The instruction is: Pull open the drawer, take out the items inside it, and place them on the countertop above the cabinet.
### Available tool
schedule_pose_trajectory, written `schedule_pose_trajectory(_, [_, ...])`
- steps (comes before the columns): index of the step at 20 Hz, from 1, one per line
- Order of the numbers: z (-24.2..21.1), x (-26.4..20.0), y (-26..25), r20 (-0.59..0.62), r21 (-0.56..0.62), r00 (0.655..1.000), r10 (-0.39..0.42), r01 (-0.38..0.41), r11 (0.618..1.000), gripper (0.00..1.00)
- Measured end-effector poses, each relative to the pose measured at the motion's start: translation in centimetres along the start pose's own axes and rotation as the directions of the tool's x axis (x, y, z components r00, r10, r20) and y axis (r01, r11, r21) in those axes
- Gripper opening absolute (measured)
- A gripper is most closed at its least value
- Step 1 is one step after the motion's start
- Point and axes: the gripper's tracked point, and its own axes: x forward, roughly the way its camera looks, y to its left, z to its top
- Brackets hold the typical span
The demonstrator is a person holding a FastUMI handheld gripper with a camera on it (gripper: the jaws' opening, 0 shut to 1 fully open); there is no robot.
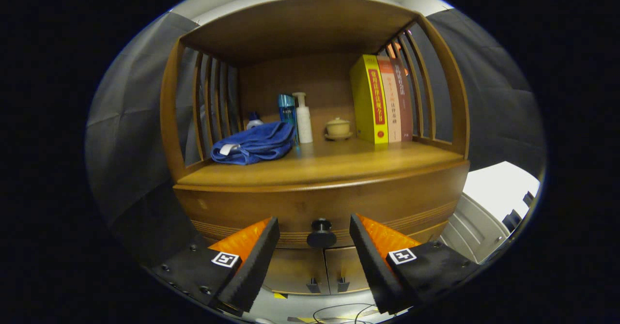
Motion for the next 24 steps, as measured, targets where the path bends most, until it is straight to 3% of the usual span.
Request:
schedule_pose_trajectory(8, [-2.7, 3.6, -0.9, -0.071, -0.014, 0.997, -0.017, 0.016, 1.0, 0.96])
schedule_pose_trajectory(15, [-2.7, 4.6, -1.1, -0.054, -0.028, 0.998, -0.028, 0.027, 0.999, 0.55])
schedule_pose_trajectory(24, [-2.9, 4.4, -1.1, -0.063, -0.027, 0.997, -0.038, 0.036, 0.999, 0.51])
